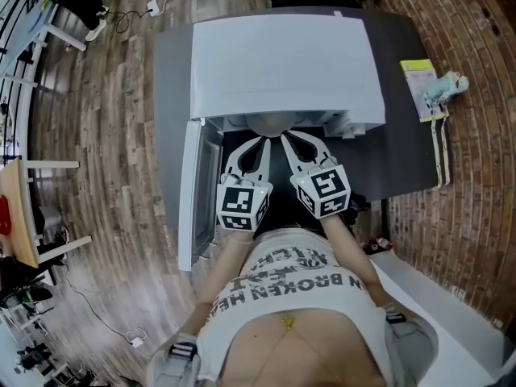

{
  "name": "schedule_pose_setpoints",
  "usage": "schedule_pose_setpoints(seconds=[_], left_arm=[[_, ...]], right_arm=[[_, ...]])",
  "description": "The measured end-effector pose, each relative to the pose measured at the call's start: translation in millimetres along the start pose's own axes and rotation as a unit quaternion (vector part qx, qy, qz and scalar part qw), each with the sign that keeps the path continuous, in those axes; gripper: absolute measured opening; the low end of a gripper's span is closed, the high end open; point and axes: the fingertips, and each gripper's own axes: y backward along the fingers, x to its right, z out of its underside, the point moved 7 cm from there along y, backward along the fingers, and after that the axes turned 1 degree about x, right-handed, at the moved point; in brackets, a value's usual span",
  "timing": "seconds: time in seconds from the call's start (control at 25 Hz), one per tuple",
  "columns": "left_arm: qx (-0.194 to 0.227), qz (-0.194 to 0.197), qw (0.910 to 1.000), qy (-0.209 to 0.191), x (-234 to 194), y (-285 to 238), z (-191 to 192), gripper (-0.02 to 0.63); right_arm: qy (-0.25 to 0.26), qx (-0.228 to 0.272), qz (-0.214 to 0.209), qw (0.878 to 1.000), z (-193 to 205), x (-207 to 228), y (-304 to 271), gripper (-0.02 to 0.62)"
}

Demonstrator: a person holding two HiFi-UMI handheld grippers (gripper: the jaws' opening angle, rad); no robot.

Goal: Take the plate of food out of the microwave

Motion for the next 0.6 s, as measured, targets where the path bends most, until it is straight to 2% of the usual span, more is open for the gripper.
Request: schedule_pose_setpoints(seconds=[0.6], left_arm=[[0.005, -0.032, 0.9995, -0.003, 12, -16, -3, 0.006]], right_arm=[[0.003, -0.002, -0.024, 1.000, 0, 20, 6, 0.008]])
